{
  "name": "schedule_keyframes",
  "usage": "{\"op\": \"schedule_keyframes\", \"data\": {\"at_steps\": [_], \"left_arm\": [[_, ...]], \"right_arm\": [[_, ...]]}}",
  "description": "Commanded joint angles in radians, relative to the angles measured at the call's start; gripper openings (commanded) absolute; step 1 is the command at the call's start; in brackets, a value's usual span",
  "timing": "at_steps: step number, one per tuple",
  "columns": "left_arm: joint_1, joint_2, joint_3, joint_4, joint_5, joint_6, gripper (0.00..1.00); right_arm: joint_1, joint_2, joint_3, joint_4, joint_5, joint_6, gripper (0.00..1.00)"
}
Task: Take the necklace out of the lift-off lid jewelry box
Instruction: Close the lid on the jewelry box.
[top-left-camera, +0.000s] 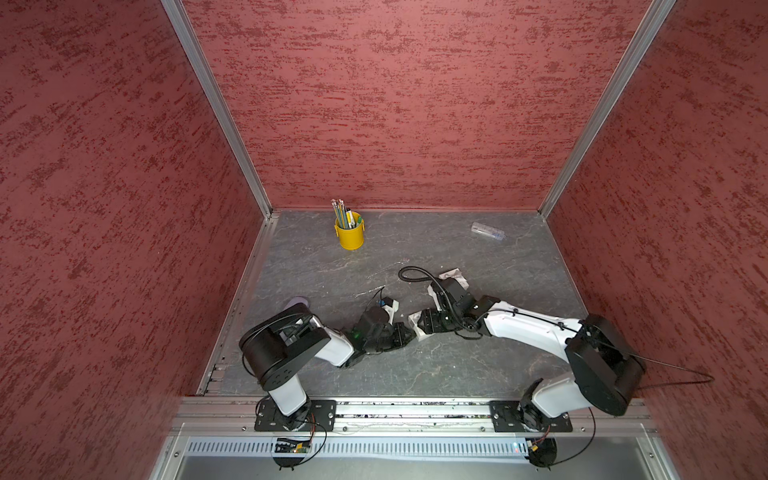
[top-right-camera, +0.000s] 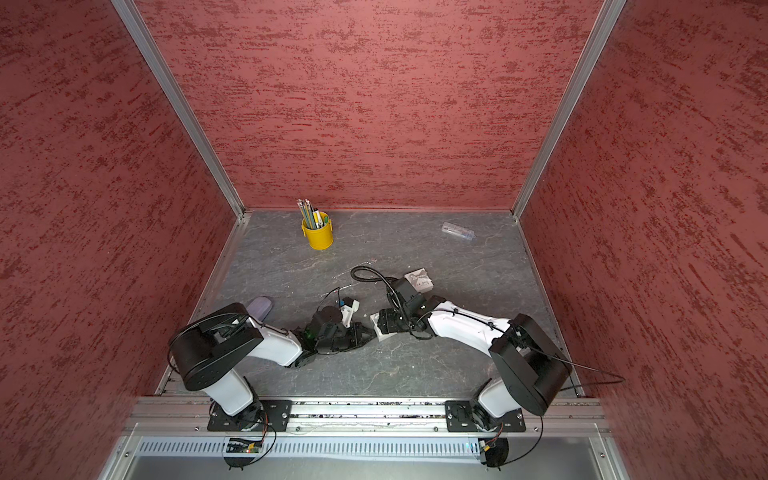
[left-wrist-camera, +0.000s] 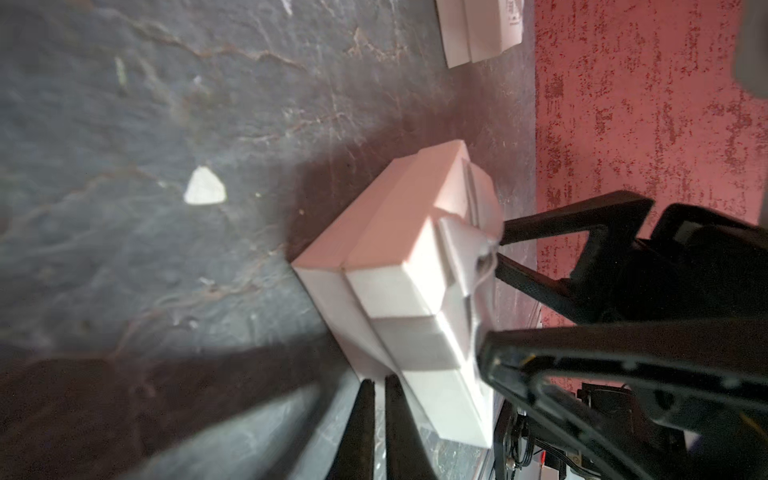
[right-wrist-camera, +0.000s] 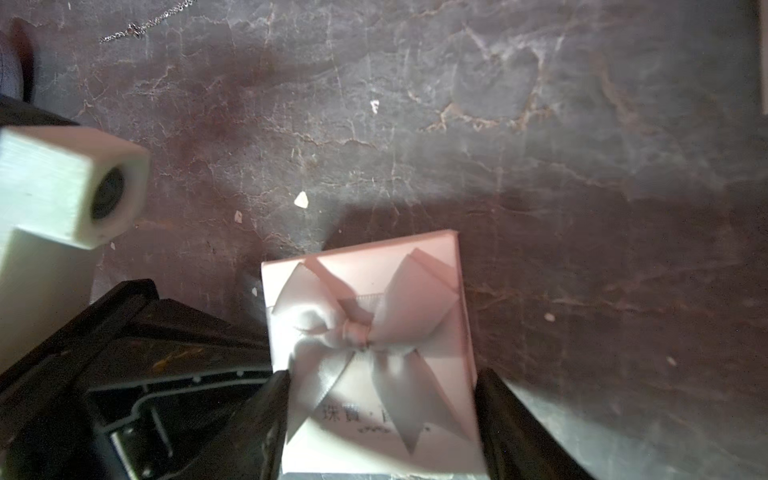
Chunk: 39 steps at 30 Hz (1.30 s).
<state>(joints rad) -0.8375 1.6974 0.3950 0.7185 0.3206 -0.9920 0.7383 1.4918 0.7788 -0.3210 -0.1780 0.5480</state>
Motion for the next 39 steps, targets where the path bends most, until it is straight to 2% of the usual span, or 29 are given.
{"op": "schedule_keyframes", "data": {"at_steps": [1,8,12,16,20,24,32,39], "left_arm": [[0.008,0.013,0.022,0.046,0.026,-0.002,0.1],[0.01,0.026,0.03,0.044,0.037,-0.005,0.1],[0.03,-0.015,0.001,0.035,0.013,-0.01,0.11],[0.052,-0.106,-0.007,-0.078,-0.013,0.024,0.19],[0.054,-0.194,0.018,-0.207,-0.042,0.066,0.28],[0.054,-0.217,0.05,-0.283,-0.051,0.085,0.34],[0.054,-0.114,0.116,-0.265,-0.025,0.087,0.34],[0.059,-0.04,0.155,-0.255,-0.017,0.095,0.34]], "right_arm": [[0.007,0.012,-0.035,0.02,-0.031,0.021,0.66],[0.009,0.011,-0.046,0.016,0.004,0.033,0.66],[0.01,0.01,-0.048,0.0,0.042,0.048,0.69],[0.01,-0.018,-0.026,-0.017,0.063,0.055,0.76],[0.006,-0.034,0.007,-0.046,0.083,0.053,0.77],[0.004,-0.034,0.01,-0.05,0.086,0.045,0.67],[0.003,0.006,-0.039,0.007,0.045,0.056,0.48],[0.003,0.038,-0.048,0.035,0.048,0.049,0.44]]}}
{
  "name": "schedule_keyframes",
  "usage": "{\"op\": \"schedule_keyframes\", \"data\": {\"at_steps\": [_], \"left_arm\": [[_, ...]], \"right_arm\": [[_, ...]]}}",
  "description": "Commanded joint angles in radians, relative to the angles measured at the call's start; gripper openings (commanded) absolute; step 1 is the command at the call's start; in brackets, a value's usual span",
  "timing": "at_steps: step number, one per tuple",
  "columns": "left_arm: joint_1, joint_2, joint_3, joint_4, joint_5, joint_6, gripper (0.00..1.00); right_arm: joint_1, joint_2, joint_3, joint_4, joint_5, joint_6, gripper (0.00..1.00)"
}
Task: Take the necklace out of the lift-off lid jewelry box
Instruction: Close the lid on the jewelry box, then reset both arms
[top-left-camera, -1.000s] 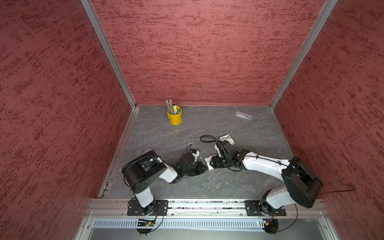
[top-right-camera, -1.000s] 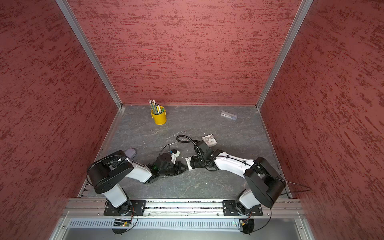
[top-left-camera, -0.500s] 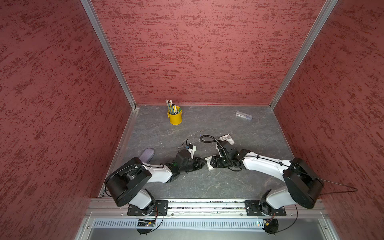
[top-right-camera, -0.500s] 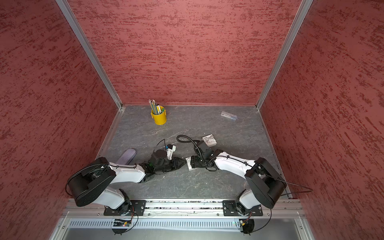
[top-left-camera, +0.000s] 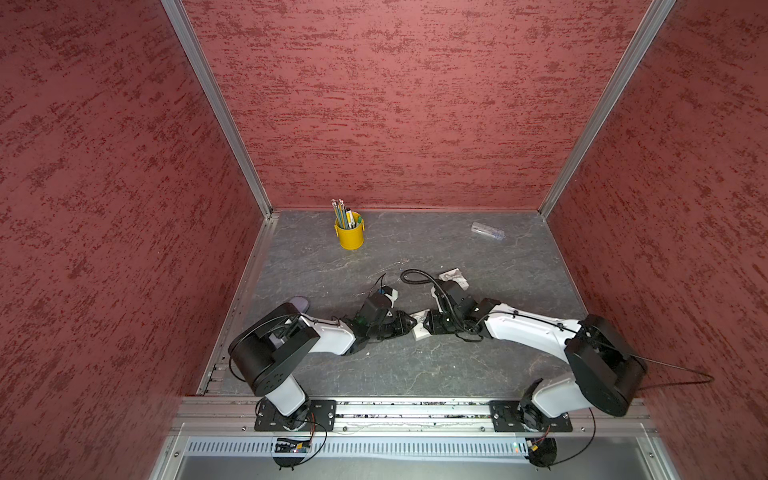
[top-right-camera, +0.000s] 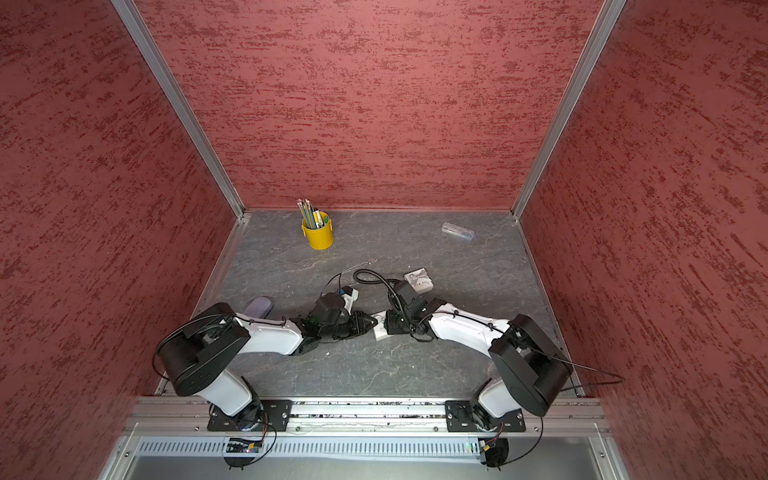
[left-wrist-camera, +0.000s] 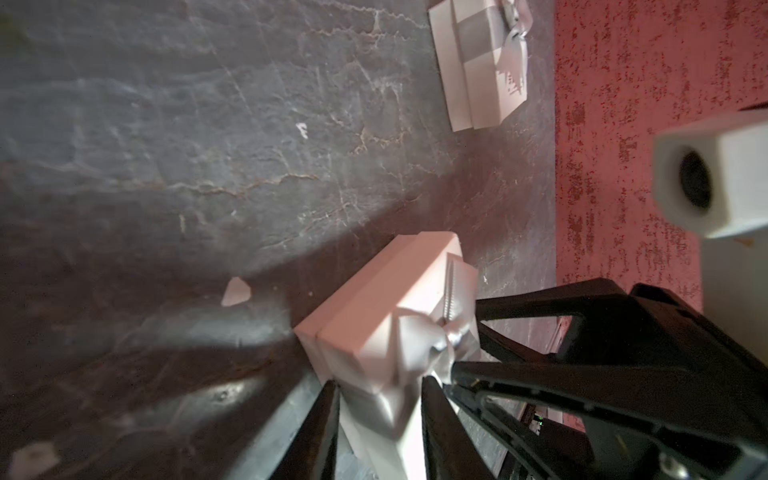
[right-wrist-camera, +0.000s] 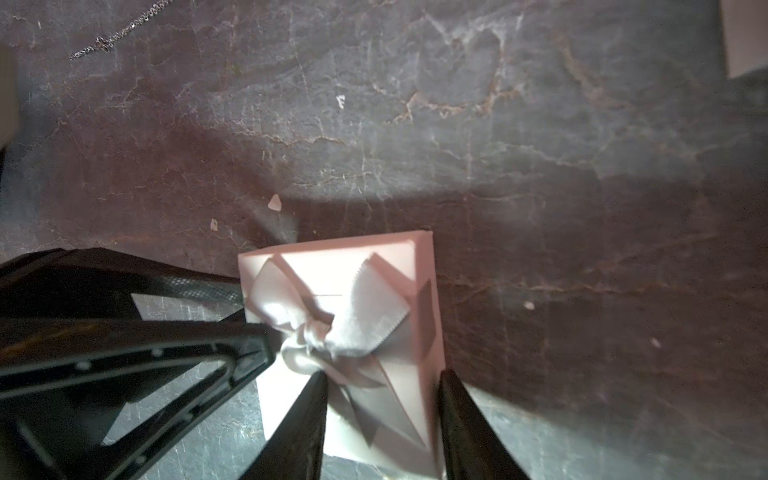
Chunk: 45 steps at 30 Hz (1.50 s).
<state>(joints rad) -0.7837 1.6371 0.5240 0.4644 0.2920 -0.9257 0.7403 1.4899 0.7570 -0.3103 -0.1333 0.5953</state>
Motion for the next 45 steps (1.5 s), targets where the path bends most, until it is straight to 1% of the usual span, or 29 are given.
{"op": "schedule_keyframes", "data": {"at_steps": [1,4,6,8,9,11,14,17,19,22,24,26,27,28,29,32,34,37,39,40,45], "left_arm": [[0.007,0.024,0.031,-0.008,0.012,0.034,0.34],[0.024,0.024,0.053,-0.047,0.019,0.055,0.34],[0.041,0.006,0.073,-0.086,0.034,0.077,0.36],[0.058,-0.032,0.095,-0.149,0.038,0.115,0.41],[0.07,-0.059,0.113,-0.196,0.033,0.141,0.44],[0.092,-0.117,0.151,-0.3,0.024,0.198,0.49],[0.142,-0.222,0.218,-0.484,0.002,0.302,0.52],[0.213,-0.333,0.277,-0.651,-0.024,0.401,0.57],[0.272,-0.401,0.303,-0.73,-0.031,0.457,0.61],[0.383,-0.495,0.326,-0.819,-0.025,0.525,0.69],[0.459,-0.544,0.337,-0.863,-0.02,0.571,0.77],[0.538,-0.585,0.342,-0.892,-0.04,0.622,0.89],[0.573,-0.599,0.34,-0.897,-0.057,0.64,0.96],[0.613,-0.611,0.33,-0.889,-0.065,0.667,1.0],[0.657,-0.625,0.315,-0.868,-0.074,0.694,1.0],[0.755,-0.647,0.249,-0.78,-0.111,0.741,0.99],[0.797,-0.659,0.191,-0.707,-0.134,0.784,1.0],[0.828,-0.688,0.089,-0.589,-0.191,0.851,1.0],[0.838,-0.711,0.022,-0.516,-0.232,0.896,1.0],[0.842,-0.721,-0.016,-0.469,-0.257,0.913,1.0],[0.864,-0.745,-0.162,-0.247,-0.283,0.936,1.0]], "right_arm": [[0.0,0.041,-0.027,0.029,0.006,0.001,0.44],[-0.005,0.038,-0.013,0.024,0.021,-0.007,0.44],[-0.011,0.025,0.025,-0.005,0.047,-0.02,0.47],[-0.017,0.0,0.072,-0.039,0.093,-0.038,0.53],[-0.022,-0.016,0.1,-0.057,0.124,-0.046,0.58],[-0.036,-0.062,0.143,-0.08,0.181,-0.065,0.63],[-0.063,-0.143,0.186,-0.088,0.271,-0.099,0.72],[-0.09,-0.229,0.207,-0.078,0.39,-0.148,0.79],[-0.107,-0.287,0.201,-0.048,0.476,-0.185,0.84],[-0.136,-0.378,0.148,0.035,0.602,-0.225,0.98],[-0.153,-0.433,0.095,0.123,0.658,-0.292,0.99],[-0.169,-0.497,0.008,0.261,0.746,-0.372,0.99],[-0.178,-0.522,-0.033,0.318,0.777,-0.398,0.99],[-0.195,-0.549,-0.076,0.394,0.791,-0.431,0.99],[-0.217,-0.569,-0.121,0.467,0.804,-0.458,0.99],[-0.294,-0.579,-0.219,0.616,0.83,-0.465,0.99],[-0.341,-0.569,-0.267,0.693,0.829,-0.481,0.99],[-0.392,-0.546,-0.372,0.871,0.817,-0.58,0.99],[-0.433,-0.527,-0.453,1.005,0.799,-0.617,0.98],[-0.459,-0.516,-0.494,1.075,0.775,-0.625,0.99],[-0.565,-0.473,-0.645,1.316,0.698,-0.605,0.99]]}}
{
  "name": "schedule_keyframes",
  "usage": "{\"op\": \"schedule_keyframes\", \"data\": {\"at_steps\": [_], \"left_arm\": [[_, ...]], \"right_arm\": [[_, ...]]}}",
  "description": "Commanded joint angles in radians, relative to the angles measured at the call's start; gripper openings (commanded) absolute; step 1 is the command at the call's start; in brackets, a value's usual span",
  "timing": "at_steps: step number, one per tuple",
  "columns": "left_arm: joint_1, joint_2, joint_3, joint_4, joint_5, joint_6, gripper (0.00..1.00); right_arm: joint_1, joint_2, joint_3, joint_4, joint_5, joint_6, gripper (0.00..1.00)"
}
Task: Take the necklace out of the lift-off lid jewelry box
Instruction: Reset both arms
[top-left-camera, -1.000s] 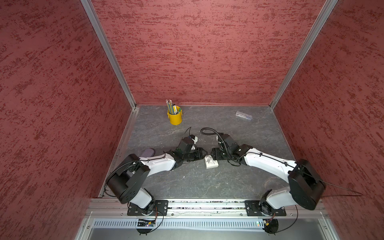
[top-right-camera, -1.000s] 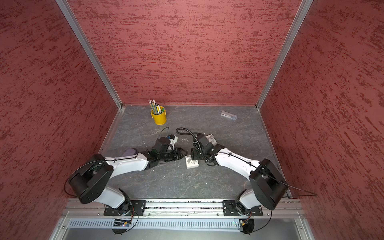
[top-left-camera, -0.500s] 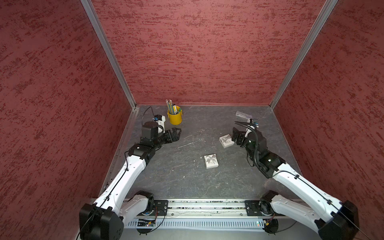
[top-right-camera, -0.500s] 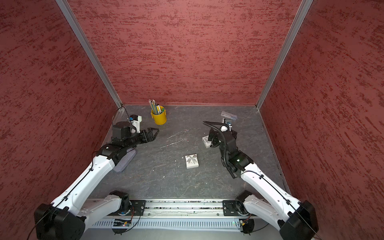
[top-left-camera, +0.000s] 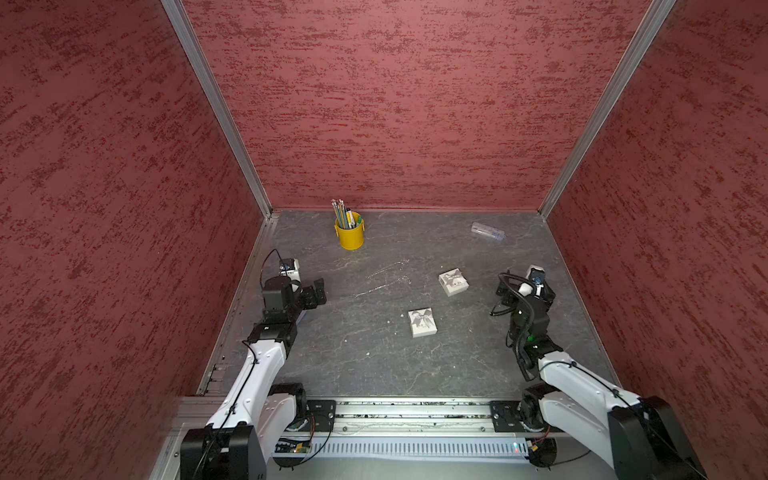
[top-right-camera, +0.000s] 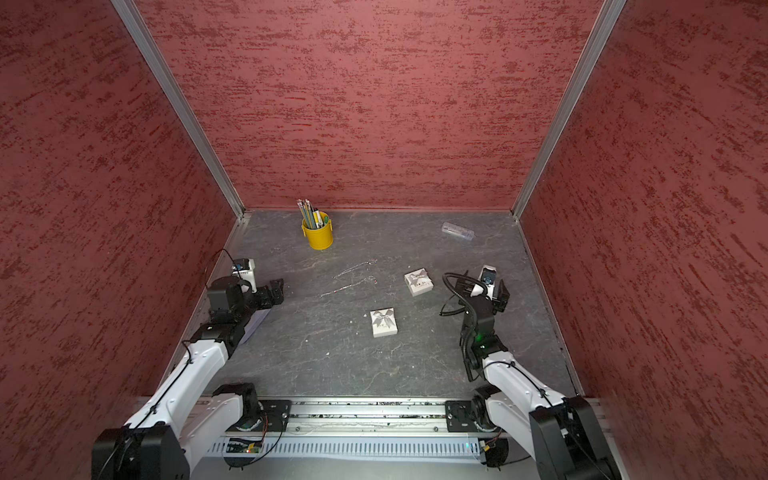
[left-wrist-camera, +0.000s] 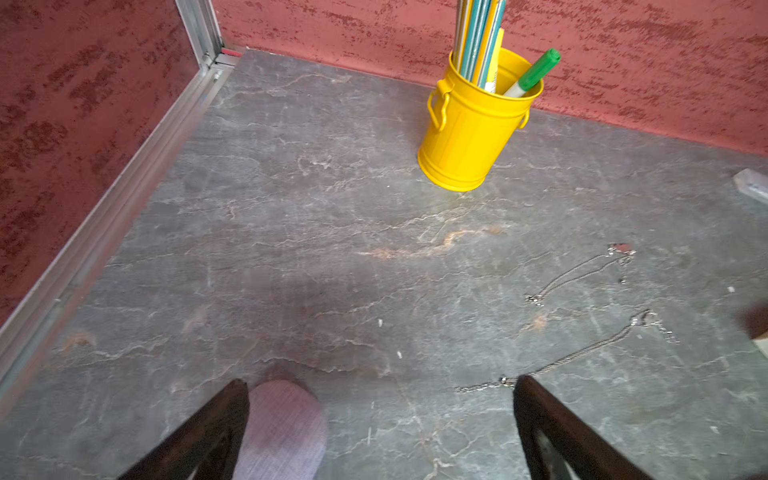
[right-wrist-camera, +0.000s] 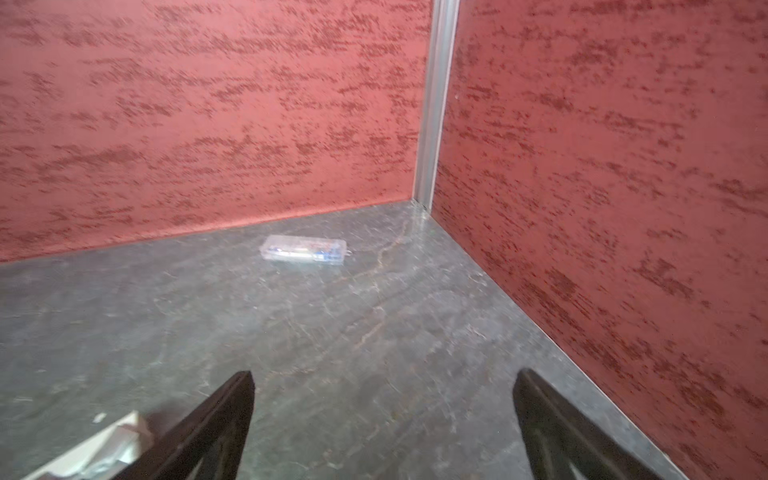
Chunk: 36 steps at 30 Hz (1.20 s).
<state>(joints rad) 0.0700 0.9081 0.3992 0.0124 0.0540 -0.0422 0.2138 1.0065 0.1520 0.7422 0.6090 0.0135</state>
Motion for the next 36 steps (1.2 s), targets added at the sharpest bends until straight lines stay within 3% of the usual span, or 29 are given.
{"op": "schedule_keyframes", "data": {"at_steps": [1,4,7,13,17,19,24,26,31,36], "left_arm": [[0.011,-0.006,-0.06,0.257,-0.046,0.048,1.0],[0.02,0.065,-0.092,0.388,-0.068,0.03,1.0],[0.03,0.149,-0.089,0.457,-0.017,0.034,1.0],[0.04,0.319,-0.152,0.799,0.021,0.021,1.0],[0.042,0.393,-0.089,0.781,0.078,0.016,1.0],[0.044,0.415,-0.083,0.796,0.076,-0.004,1.0],[0.042,0.581,-0.118,1.026,0.082,-0.02,1.0],[0.037,0.624,-0.114,1.064,0.08,-0.013,1.0],[-0.041,0.617,-0.022,0.875,-0.059,0.034,1.0],[-0.049,0.622,-0.023,0.888,-0.068,0.039,1.0]], "right_arm": [[-0.056,0.021,-0.061,0.306,-0.057,-0.02,0.99],[-0.11,0.073,-0.121,0.464,-0.118,0.004,0.99],[-0.147,0.164,-0.143,0.596,-0.216,0.003,0.99],[-0.155,0.375,-0.17,0.889,-0.262,-0.009,0.99],[-0.159,0.589,-0.168,1.09,-0.323,-0.027,0.99],[-0.16,0.576,-0.136,1.013,-0.301,-0.02,0.99],[-0.176,0.541,0.048,0.63,-0.268,0.02,0.99],[-0.203,0.535,0.051,0.611,-0.291,0.047,0.99],[-0.206,0.537,0.043,0.635,-0.291,0.042,0.99],[-0.206,0.537,0.045,0.632,-0.292,0.042,0.99]]}}
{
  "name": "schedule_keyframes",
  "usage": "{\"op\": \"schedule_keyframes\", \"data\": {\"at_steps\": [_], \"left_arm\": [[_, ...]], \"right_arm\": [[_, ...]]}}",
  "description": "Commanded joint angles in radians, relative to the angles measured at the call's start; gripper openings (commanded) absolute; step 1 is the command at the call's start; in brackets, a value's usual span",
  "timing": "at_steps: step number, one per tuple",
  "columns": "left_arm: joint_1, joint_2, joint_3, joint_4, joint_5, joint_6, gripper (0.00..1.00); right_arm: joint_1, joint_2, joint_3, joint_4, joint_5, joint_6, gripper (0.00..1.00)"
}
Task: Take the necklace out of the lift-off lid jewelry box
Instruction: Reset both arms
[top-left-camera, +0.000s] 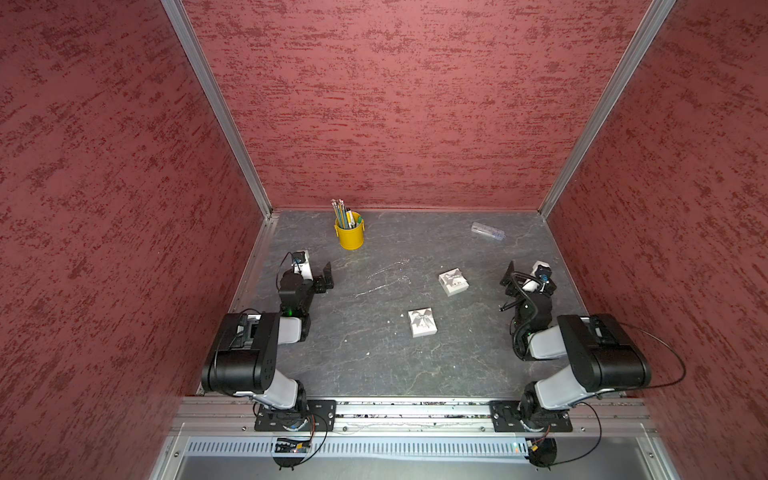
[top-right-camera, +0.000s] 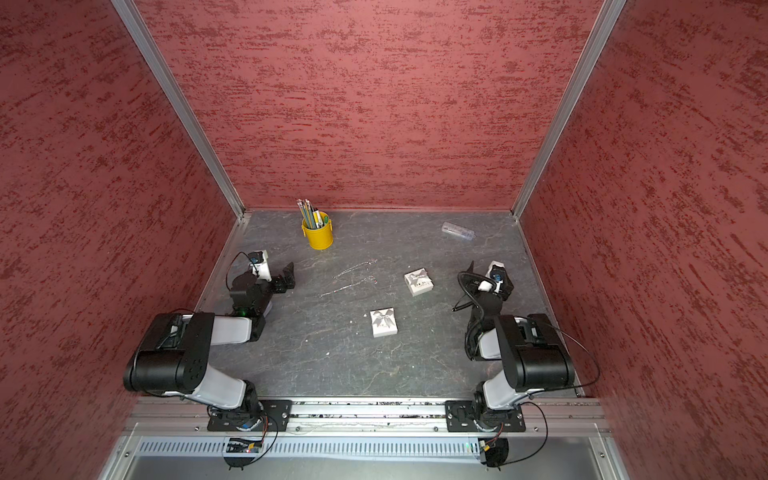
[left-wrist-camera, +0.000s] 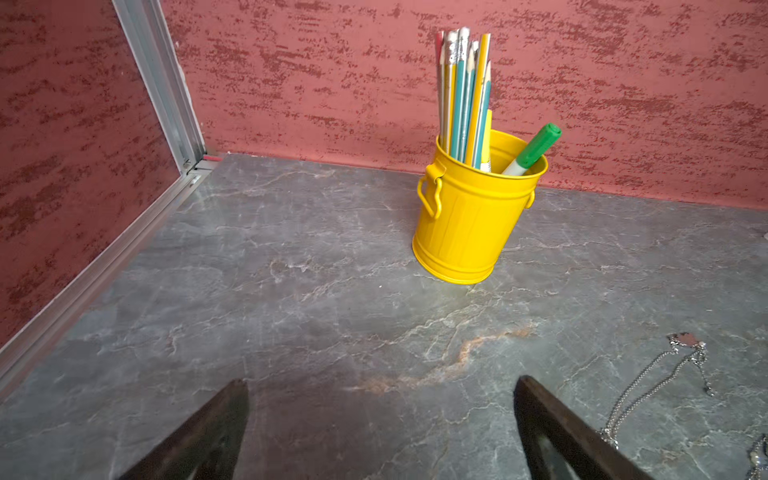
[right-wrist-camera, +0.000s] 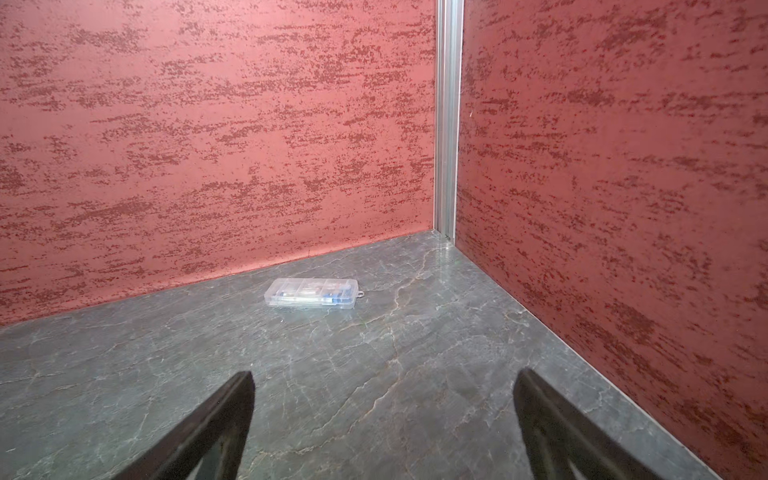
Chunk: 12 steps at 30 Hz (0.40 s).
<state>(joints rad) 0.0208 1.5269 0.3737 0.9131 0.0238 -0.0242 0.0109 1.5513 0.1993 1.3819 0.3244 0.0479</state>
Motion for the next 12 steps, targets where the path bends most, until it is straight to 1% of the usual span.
{"op": "schedule_keyframes", "data": {"at_steps": [1,12], "left_arm": [[0.001,0.001,0.004,-0.018,-0.037,0.021,1.0],[0.001,0.003,0.002,-0.015,-0.038,0.021,1.0]], "right_arm": [[-0.002,-0.008,-0.002,-0.01,-0.009,0.01,0.99],[-0.004,-0.01,-0.003,-0.008,-0.016,0.008,0.99]]}}
